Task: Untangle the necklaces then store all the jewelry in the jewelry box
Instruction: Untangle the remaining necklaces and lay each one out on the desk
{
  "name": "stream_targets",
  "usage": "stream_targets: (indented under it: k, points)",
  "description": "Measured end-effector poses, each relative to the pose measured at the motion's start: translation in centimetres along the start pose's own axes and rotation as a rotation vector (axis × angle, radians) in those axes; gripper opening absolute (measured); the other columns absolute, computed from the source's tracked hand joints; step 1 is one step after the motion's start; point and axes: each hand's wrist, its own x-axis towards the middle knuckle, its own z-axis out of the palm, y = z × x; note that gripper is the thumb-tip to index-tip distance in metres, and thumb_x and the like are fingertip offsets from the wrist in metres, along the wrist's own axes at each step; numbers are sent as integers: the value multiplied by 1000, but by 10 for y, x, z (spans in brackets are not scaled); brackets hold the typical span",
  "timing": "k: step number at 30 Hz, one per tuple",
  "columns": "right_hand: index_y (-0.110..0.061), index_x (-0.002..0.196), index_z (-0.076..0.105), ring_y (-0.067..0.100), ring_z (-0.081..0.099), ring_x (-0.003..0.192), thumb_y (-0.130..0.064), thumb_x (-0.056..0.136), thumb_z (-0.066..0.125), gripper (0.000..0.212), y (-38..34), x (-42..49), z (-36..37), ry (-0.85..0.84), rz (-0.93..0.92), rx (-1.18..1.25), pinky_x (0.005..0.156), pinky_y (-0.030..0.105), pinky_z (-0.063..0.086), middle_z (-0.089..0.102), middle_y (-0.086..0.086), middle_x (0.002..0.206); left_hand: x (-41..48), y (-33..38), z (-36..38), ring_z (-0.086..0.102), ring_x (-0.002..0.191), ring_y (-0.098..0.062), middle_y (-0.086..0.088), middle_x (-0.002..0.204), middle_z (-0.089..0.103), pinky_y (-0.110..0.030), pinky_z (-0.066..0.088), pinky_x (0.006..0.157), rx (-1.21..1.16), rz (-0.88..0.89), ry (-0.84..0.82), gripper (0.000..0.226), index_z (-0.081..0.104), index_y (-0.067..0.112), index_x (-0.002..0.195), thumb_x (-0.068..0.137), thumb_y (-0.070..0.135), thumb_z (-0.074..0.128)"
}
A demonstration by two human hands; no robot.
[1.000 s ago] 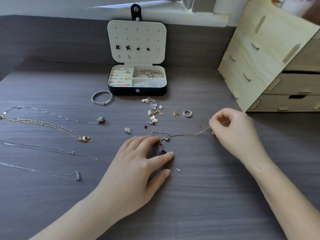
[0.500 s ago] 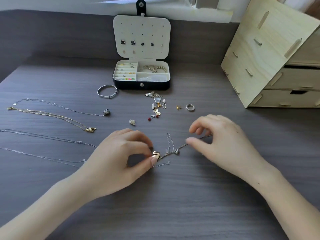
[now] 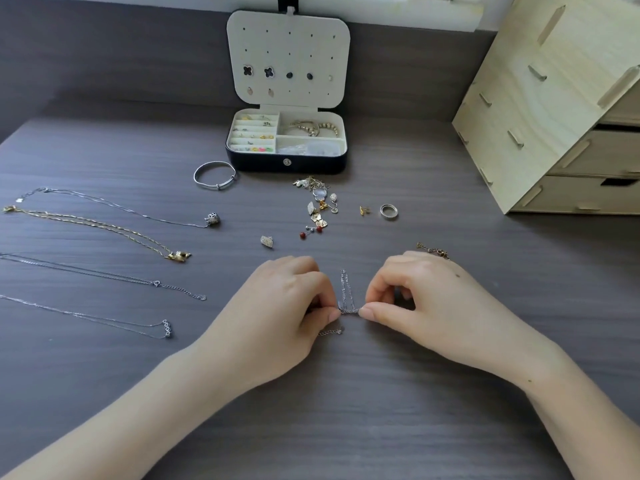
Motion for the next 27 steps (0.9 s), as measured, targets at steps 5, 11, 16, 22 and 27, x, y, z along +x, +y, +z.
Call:
stream_targets:
  k: [5, 11, 16, 22, 27]
  points:
    - [-30, 74, 63, 2, 47, 77, -44, 83, 57, 18, 3, -2, -3, -6, 5, 33, 67, 13, 33, 55, -16, 70, -2, -5, 3, 52, 69, -21, 3, 77, 53, -32, 35, 67, 66, 54, 42, 26, 59, 16, 76, 87, 32, 41]
    - [-26, 72, 62, 3, 49, 77, -41, 82, 54, 19, 2, 0, -3, 17, 47, 119, 62, 12, 35, 55, -13, 67, -2, -7, 2, 50, 72, -21, 4, 79, 54, -34, 33, 67, 125, 50, 66, 27, 57, 17, 78, 89, 33, 38]
    - [-21, 75, 63, -6, 51, 66, -30, 85, 59, 15, 1, 0, -5, 41, 68, 254, 61, 9, 36, 57, -14, 65, -2, -5, 0, 41, 72, -9, 14, 75, 51, -25, 33, 70, -55, 0, 107, 26, 54, 16, 78, 89, 32, 36]
    - [-21, 79, 60, 24, 61, 70, -28, 92, 53, 15, 2, 3, -2, 61, 97, 434, 71, 39, 50, 69, -13, 77, -2, -1, -3, 45, 76, -8, 14, 69, 58, -6, 32, 72, -188, -79, 57, 13, 49, 17, 79, 88, 23, 41]
    - [-20, 80, 52, 31, 50, 58, -25, 95, 49, 16, 0, 7, 3, 49, 127, 464, 57, 37, 44, 70, -10, 66, -1, -2, 0, 44, 72, -7, 13, 66, 57, -7, 31, 72, -164, -75, 60, 6, 50, 20, 80, 85, 21, 48]
